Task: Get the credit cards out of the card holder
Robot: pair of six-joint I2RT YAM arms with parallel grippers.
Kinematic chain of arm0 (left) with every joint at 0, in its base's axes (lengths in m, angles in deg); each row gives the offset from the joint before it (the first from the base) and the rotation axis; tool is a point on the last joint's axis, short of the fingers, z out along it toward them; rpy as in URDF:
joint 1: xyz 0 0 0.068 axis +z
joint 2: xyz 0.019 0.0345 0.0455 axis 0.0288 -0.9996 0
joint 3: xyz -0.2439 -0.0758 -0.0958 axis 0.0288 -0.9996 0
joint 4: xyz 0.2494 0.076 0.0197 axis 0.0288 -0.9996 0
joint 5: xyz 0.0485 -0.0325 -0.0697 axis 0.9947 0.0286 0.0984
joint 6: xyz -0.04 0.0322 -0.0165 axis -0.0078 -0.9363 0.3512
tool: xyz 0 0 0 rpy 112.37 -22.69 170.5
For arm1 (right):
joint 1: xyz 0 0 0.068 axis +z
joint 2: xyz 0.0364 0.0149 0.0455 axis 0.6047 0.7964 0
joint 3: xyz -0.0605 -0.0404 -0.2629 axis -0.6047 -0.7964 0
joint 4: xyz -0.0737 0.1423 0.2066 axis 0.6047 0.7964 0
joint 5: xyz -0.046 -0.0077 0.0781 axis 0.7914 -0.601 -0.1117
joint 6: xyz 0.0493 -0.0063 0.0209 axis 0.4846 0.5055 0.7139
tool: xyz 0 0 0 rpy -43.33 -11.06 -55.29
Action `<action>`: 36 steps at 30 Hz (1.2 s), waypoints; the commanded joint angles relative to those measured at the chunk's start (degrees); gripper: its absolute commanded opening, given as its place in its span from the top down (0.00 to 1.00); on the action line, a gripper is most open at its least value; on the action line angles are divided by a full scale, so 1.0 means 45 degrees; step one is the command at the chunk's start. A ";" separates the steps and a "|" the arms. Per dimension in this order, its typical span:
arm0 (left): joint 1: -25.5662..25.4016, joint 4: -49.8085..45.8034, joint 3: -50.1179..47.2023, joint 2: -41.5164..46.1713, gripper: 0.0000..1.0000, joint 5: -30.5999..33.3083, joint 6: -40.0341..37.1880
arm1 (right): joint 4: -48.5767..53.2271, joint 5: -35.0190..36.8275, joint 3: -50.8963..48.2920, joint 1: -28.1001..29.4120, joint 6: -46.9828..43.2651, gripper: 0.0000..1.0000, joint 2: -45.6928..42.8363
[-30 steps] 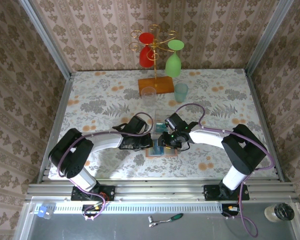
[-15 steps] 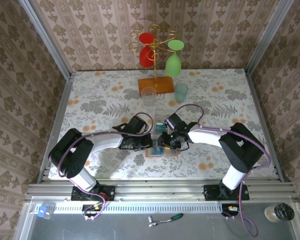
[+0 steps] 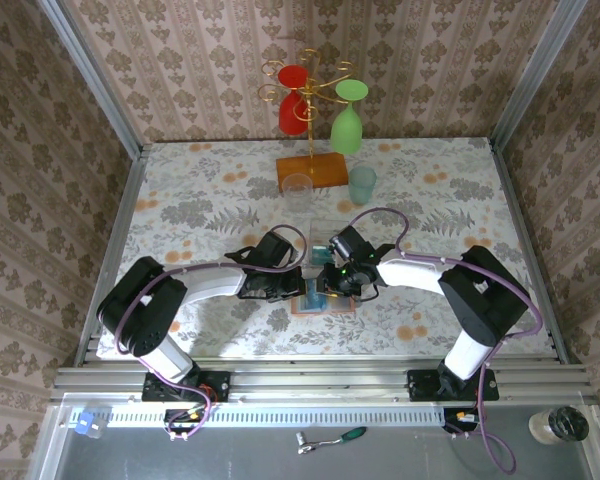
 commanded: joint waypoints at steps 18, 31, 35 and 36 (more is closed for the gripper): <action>-0.0038 -0.1216 0.0263 -0.0140 0.97 0.0402 -0.0392 | -0.0134 0.0041 -0.0686 -0.0255 -0.0096 0.92 -0.0923; -0.0056 -0.1216 0.0349 -0.0048 0.97 0.0420 -0.0373 | 0.1388 0.0574 -0.0946 -0.0900 -0.0923 0.93 -0.2000; -0.0055 -0.1216 0.0360 0.0004 0.97 0.0421 -0.0376 | 0.1709 0.0611 -0.0709 -0.0901 -0.1008 0.94 -0.2227; -0.0058 -0.1193 0.0378 -0.0002 0.97 0.0404 -0.0391 | 0.1744 0.0594 -0.0676 -0.0900 -0.1009 0.94 -0.2251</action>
